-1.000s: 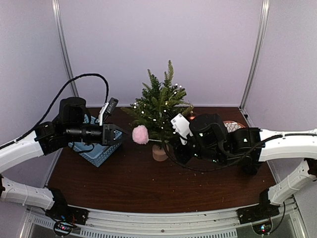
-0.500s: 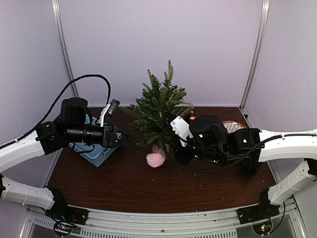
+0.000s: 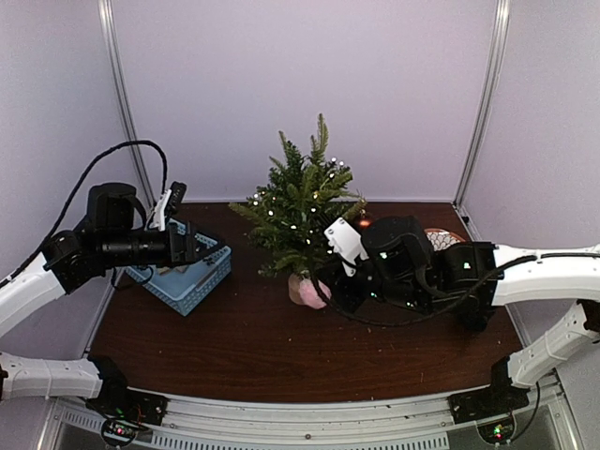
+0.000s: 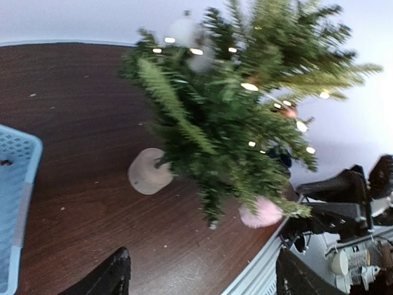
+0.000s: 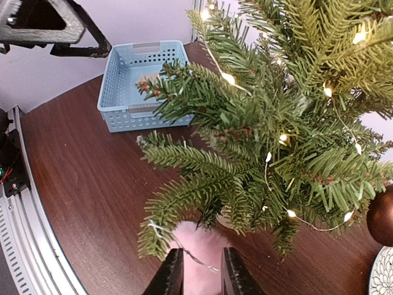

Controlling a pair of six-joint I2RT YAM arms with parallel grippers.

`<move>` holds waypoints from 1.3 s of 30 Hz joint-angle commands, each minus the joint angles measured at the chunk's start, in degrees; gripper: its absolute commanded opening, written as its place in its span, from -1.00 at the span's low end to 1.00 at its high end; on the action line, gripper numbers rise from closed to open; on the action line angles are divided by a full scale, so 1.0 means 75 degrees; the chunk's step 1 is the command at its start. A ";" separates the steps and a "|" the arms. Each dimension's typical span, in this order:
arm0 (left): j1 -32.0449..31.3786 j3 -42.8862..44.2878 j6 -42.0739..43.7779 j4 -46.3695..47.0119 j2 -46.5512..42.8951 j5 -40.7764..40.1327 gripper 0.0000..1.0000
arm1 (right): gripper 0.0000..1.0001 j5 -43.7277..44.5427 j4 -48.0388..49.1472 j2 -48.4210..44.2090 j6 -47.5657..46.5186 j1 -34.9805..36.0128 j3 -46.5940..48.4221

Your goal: Decorate the small christmas tree

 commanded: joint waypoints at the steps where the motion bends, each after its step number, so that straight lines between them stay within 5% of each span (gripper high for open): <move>1: 0.1030 0.0255 -0.0314 -0.1499 0.0065 -0.0424 0.64 | -0.48 0.0175 -0.0124 -0.0354 0.0021 -0.0042 0.0052; 13: 0.3356 0.2085 0.1586 -0.4212 0.2170 -0.1801 0.59 | -0.27 0.0595 -0.0595 -0.0903 0.0181 -0.0041 -0.0005; 18: 0.4382 0.3128 0.2605 -0.4816 0.3778 -0.1327 0.48 | -0.12 0.0543 -0.0580 -0.1116 0.0189 -0.0038 -0.0084; 29: 0.5427 0.3310 0.1981 -0.3818 0.5595 -0.0948 0.40 | -0.05 0.0908 -0.0885 -0.1250 0.0175 -0.0053 0.0099; 39: 0.5465 0.4022 0.1316 -0.2808 0.7398 -0.0802 0.69 | -0.05 0.1105 -0.1229 -0.1141 0.0427 -0.0053 0.0240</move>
